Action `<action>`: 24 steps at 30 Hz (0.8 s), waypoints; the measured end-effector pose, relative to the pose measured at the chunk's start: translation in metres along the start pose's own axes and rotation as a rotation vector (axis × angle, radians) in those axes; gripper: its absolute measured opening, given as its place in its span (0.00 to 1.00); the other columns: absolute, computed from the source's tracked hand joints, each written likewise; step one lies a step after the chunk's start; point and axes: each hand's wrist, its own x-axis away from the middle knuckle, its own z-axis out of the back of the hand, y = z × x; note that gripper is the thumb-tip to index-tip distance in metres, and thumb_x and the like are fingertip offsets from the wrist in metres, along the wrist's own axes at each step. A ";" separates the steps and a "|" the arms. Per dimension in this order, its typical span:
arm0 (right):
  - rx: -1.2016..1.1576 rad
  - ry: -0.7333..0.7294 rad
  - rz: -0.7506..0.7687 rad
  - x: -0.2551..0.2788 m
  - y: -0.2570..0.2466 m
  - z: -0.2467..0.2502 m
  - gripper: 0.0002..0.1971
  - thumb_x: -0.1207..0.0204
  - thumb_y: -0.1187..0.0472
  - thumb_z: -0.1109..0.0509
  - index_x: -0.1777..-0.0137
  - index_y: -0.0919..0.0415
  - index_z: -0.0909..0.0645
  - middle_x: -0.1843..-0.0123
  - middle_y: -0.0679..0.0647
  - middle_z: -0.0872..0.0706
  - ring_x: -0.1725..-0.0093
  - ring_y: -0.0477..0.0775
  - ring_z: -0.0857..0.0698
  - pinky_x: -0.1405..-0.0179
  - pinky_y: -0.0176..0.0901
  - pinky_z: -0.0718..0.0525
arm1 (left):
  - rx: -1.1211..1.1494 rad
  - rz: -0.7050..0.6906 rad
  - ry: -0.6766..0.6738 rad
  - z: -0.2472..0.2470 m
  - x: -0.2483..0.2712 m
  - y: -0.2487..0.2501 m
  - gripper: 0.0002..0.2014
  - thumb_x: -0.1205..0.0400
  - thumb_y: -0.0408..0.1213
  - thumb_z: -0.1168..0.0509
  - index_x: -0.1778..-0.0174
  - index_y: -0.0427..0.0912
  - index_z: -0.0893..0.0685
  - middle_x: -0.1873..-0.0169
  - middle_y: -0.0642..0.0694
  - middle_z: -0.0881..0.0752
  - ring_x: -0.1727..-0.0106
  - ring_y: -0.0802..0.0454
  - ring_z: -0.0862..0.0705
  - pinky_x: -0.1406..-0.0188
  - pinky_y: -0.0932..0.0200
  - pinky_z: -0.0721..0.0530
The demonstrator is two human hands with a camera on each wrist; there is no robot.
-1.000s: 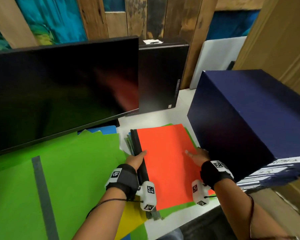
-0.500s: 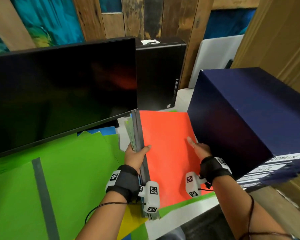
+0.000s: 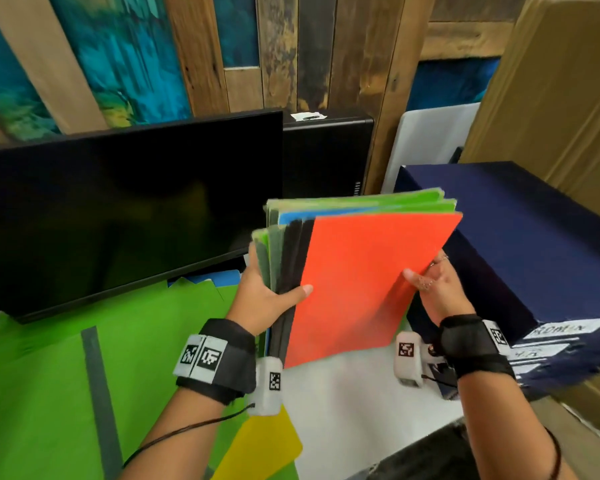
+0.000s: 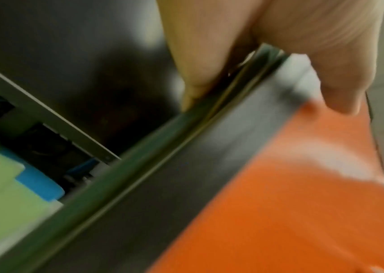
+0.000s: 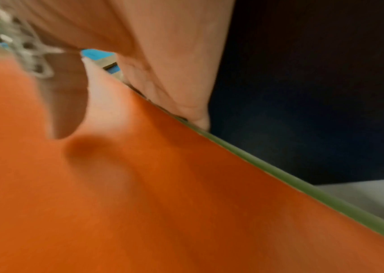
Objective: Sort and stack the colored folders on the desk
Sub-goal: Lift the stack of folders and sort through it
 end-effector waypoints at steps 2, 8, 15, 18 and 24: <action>0.006 -0.045 -0.035 0.007 -0.005 -0.001 0.37 0.39 0.74 0.23 0.28 0.64 0.32 0.37 0.59 0.17 0.36 0.57 0.18 0.39 0.46 0.16 | 0.105 -0.065 0.097 0.000 0.004 0.008 0.44 0.38 0.45 0.19 0.29 0.55 0.35 0.39 0.59 0.21 0.36 0.61 0.21 0.34 0.62 0.23; 0.020 0.073 0.020 0.019 -0.009 -0.029 0.43 0.44 0.69 0.23 0.26 0.60 0.36 0.36 0.55 0.19 0.38 0.51 0.17 0.42 0.43 0.18 | 0.135 -0.218 0.438 -0.031 0.011 0.028 0.48 0.37 0.62 0.29 0.24 0.44 0.37 0.45 0.54 0.21 0.44 0.64 0.20 0.41 0.71 0.23; 0.148 0.018 0.039 0.023 -0.005 -0.025 0.38 0.40 0.76 0.21 0.37 0.44 0.33 0.37 0.51 0.20 0.37 0.50 0.19 0.36 0.50 0.22 | 0.189 -0.210 0.499 -0.031 0.019 0.021 0.33 0.24 0.62 0.42 0.31 0.42 0.28 0.64 0.56 0.21 0.66 0.69 0.23 0.61 0.76 0.26; 0.132 0.008 0.021 0.025 -0.010 -0.024 0.39 0.41 0.58 0.16 0.32 0.52 0.32 0.36 0.51 0.18 0.37 0.49 0.18 0.34 0.48 0.20 | 0.321 -0.059 0.534 -0.031 0.011 0.019 0.16 0.21 0.47 0.35 0.40 0.45 0.21 0.63 0.60 0.20 0.66 0.75 0.21 0.56 0.73 0.26; -0.147 0.279 0.045 0.013 -0.043 -0.037 0.28 0.20 0.34 0.56 0.56 0.50 0.21 0.58 0.45 0.12 0.54 0.43 0.12 0.46 0.40 0.16 | 0.255 -0.062 0.613 -0.041 0.011 0.019 0.10 0.16 0.34 0.40 0.41 0.38 0.21 0.67 0.61 0.24 0.70 0.77 0.23 0.66 0.83 0.28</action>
